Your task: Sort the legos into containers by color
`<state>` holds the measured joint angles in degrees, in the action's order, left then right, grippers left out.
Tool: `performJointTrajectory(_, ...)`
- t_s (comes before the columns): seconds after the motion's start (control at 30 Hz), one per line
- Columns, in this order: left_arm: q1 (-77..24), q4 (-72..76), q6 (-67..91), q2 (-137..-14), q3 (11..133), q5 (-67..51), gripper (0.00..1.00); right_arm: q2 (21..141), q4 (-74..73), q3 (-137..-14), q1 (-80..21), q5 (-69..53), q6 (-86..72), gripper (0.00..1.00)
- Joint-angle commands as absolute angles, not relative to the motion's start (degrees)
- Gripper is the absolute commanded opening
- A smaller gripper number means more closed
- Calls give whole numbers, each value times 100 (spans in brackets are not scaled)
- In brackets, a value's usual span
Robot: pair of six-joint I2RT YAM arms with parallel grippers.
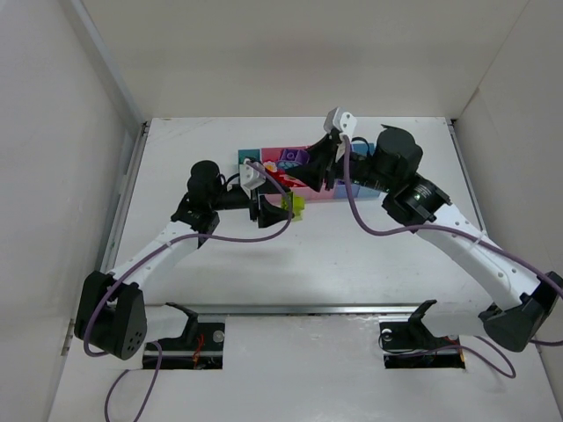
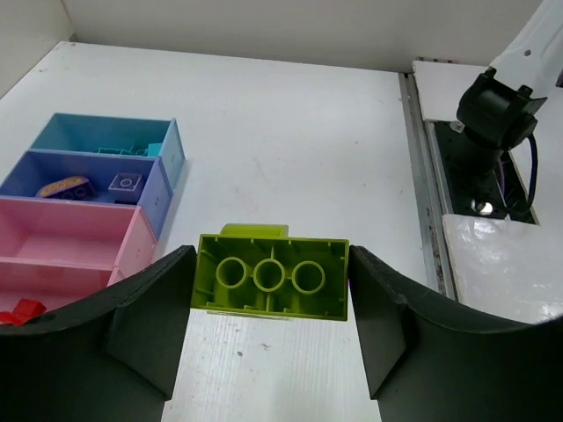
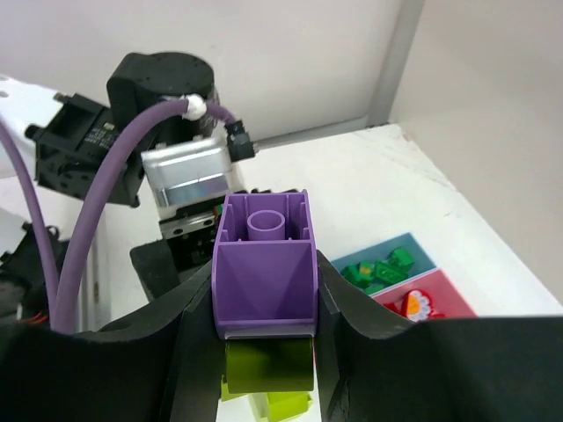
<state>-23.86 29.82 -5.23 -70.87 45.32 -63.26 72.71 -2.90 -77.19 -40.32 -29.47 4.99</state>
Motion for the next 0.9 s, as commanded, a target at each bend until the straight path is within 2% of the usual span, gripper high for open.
performJointTrajectory(0.0, -2373, 2988, -721, -7014, 4544, -6284, 0, 7146, 70, -7902, -3982, -2654, 571, 0)
performJointTrajectory(0.17, -2373, 2682, -1054, -7014, 4430, -6031, 0, 7146, 70, -7787, -3798, -2418, 352, 0)
performJointTrajectory(0.23, -2373, 2226, -1929, -7014, 4377, -5837, 0, 7146, 70, -7665, -3719, -2355, 265, 0)
performJointTrajectory(0.37, -2540, 506, -4346, -7233, 4089, -4582, 0, 7206, 70, -7524, -3656, -2416, 211, 0)
performJointTrajectory(0.47, -2663, 115, -5699, -7233, 3842, -3781, 0, 7312, 70, -7375, -3656, -2645, 211, 0)
performJointTrajectory(0.6, -2663, 184, -5915, -7286, 3639, -3498, 0, 7374, 18, -7251, -3656, -2759, 211, 0)
performJointTrajectory(0.63, -2663, 185, -5915, -7286, 3578, -3576, 3, 7426, 18, -7251, -3656, -2760, 211, 0)
performJointTrajectory(0.77, -2663, 308, -5968, -7338, 3524, -3779, 24, 7488, -184, -7251, -3656, -2918, 325, 0)
performJointTrajectory(0.87, -2663, 308, -5968, -7339, 3524, -3832, 51, 7540, -342, -7199, -3656, -2918, 395, 0)
